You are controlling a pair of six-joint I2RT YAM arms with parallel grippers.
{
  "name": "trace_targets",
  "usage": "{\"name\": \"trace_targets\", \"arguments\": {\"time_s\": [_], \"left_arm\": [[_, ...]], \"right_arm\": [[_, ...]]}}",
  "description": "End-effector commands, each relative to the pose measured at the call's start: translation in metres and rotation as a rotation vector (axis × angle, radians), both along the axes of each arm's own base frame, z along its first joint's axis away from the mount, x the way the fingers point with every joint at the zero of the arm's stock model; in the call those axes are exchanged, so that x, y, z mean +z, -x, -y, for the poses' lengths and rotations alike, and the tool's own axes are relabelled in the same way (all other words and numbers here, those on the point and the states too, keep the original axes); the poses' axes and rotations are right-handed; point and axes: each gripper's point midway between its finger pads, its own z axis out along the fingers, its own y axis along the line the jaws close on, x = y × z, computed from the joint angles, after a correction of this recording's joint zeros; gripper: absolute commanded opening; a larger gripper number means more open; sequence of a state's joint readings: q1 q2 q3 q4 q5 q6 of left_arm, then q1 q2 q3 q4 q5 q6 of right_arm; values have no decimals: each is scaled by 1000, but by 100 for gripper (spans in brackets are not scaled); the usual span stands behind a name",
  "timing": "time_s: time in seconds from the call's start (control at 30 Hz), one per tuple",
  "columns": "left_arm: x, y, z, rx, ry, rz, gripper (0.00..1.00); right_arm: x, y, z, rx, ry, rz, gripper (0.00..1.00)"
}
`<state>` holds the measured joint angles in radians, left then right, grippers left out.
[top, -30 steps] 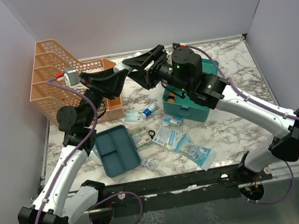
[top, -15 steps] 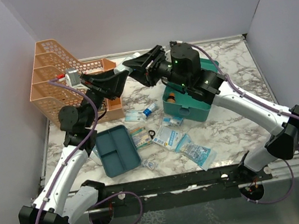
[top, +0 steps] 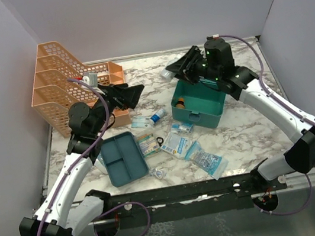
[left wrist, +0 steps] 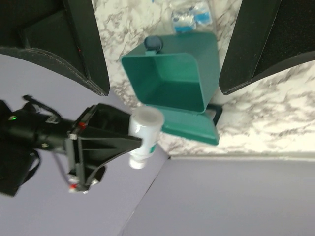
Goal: Organize the medicine kit
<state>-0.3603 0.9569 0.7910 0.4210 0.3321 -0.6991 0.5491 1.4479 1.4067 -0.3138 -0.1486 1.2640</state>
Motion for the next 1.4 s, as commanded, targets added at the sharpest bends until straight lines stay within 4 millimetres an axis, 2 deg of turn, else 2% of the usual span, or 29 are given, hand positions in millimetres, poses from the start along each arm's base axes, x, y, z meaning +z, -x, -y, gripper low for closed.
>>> {"name": "trace_targets", "arguments": {"time_s": [0.0,0.07,0.2,0.43,0.57,0.67,1.03,1.23,1.37], "left_arm": [[-33,-9,0,10,-158,-91,97],[-45,-15,2,3,-198,-120,96],[-63,-25,11,-30,-213,-161,95],[-94,-38,25,-83,-224,-249,91],[-108,-40,41,-183,-242,-281,89],[-118,-47,48,-217,-268,-301,88],[-156,-90,56,-196,-381,-335,85],[-167,-98,72,-294,-396,-364,83],[-170,-106,77,-293,-370,-367,83]], "right_arm": [[-17,16,57,-2,336,119,36],[-27,15,74,-17,448,122,36],[-68,18,99,-37,623,13,36],[-124,18,120,-51,777,-129,33],[-136,4,123,-7,794,-171,33],[-154,-3,125,23,838,-229,32],[-221,0,128,77,913,-374,31],[-239,-6,130,99,953,-420,30],[-259,-5,125,140,930,-454,31]]}}
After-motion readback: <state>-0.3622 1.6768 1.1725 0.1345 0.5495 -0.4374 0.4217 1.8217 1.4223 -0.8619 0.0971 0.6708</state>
